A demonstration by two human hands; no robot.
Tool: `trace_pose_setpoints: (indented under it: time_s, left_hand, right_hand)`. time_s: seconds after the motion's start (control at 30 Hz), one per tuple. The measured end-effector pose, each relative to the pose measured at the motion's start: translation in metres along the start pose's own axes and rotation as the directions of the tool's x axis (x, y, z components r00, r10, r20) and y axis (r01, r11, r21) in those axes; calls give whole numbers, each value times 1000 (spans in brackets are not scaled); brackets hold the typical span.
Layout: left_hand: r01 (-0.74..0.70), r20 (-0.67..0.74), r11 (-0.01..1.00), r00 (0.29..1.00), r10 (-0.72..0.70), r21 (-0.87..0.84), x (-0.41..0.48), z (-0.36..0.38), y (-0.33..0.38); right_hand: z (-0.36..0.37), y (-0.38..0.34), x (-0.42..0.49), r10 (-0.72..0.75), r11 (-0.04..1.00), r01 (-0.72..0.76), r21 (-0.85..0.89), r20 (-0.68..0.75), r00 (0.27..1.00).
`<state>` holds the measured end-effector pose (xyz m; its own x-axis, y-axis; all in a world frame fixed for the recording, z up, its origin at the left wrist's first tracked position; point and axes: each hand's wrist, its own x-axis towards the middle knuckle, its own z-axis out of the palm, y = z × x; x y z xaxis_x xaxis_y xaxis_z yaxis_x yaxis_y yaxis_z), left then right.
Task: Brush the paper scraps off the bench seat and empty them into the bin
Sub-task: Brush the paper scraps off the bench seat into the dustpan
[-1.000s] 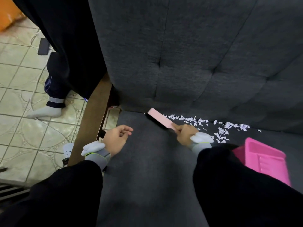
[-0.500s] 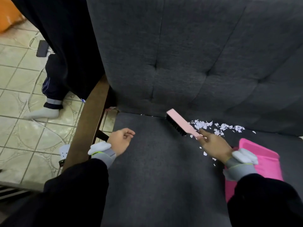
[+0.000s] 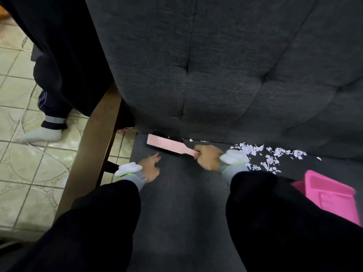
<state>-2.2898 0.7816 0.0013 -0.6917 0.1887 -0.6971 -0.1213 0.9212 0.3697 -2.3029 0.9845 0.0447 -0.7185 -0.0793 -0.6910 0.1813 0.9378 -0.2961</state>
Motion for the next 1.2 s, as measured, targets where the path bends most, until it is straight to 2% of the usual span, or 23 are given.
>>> trace_pose_setpoints:
  time_s: [0.17, 0.27, 0.4, 0.5, 0.63, 0.73, 0.87, 1.03, 1.13, 1.2]
  left_hand:
    - [0, -32, 1000, 999, 0, -4, -1, 9, -6]
    - [7, -29, 1000, 1000, -7, 16, 1, 9, -5]
    - [14, -19, 998, 1000, -13, 65, 0, 9, -2]
    - [25, -25, 997, 999, -23, 71, 0, 8, -2]
    - [38, 15, 992, 999, -40, 119, -1, 2, 0]
    - [41, 6, 996, 999, -42, 74, -3, 2, 4]
    - [32, -111, 998, 993, -38, -56, -11, 5, 13]
    - [47, -217, 978, 972, -92, -204, -21, 5, 20]
    - [41, -235, 970, 967, -100, -241, -26, 7, 23]
    - [24, -251, 964, 964, -93, -266, -29, 6, 26]
  right_hand:
    - [4, -18, 9, 64, 988, -71, -140, -58, 996]
    - [-2, -10, 10, 137, 975, -150, -164, -86, 987]
    - [-31, 43, -6, 310, 913, -329, -242, -116, 944]
    - [-50, 97, -30, 430, 850, -430, -305, -72, 900]
    - [-56, 141, -54, 509, 822, -509, -256, -71, 858]
    - [-63, 154, -70, 477, 848, -473, -240, -48, 878]
    - [-53, 128, -78, 417, 905, -416, -94, -3, 909]
    - [14, 60, -57, 346, 936, -346, 69, 9, 938]
    - [50, 49, -59, 367, 920, -365, 140, 13, 930]
    - [56, 65, -70, 436, 886, -425, 188, -20, 900]
